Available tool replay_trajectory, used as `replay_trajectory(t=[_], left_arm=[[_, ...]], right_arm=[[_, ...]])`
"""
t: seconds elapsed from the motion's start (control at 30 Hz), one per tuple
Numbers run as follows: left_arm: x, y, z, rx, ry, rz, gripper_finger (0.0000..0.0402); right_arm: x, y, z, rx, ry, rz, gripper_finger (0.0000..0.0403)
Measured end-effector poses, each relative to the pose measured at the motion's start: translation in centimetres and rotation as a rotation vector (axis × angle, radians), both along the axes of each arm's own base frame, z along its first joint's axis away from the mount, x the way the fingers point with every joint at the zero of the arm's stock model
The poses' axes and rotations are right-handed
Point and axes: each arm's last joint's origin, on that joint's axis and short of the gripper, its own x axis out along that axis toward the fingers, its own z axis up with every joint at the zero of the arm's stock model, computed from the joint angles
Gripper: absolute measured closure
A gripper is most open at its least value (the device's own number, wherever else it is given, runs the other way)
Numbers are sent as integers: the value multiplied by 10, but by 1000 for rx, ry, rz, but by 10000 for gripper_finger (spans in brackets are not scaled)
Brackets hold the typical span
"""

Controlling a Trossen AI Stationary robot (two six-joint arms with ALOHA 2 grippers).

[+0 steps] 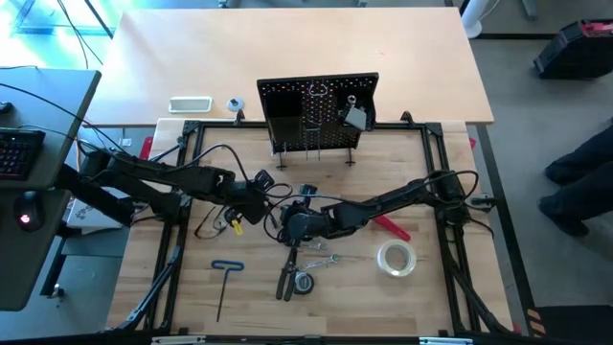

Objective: Hang tools onto peg board
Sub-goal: Hang the black spring clamp on the pegboard

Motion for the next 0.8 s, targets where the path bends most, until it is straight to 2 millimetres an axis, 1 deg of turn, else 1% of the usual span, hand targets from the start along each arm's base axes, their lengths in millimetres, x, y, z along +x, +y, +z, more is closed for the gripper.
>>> replay_trajectory(t=[0.23,0.73,0.8], left_arm=[[1,-1,0,1,-12,0,328],[2,-13,1,17,-43,-23,328],[2,-14,4,15,-50,-21,328]], right_arm=[[-2,0,-1,5,10,-18,396],[-4,0,-2,22,27,-34,393],[-5,0,-3,27,31,-38,393]])
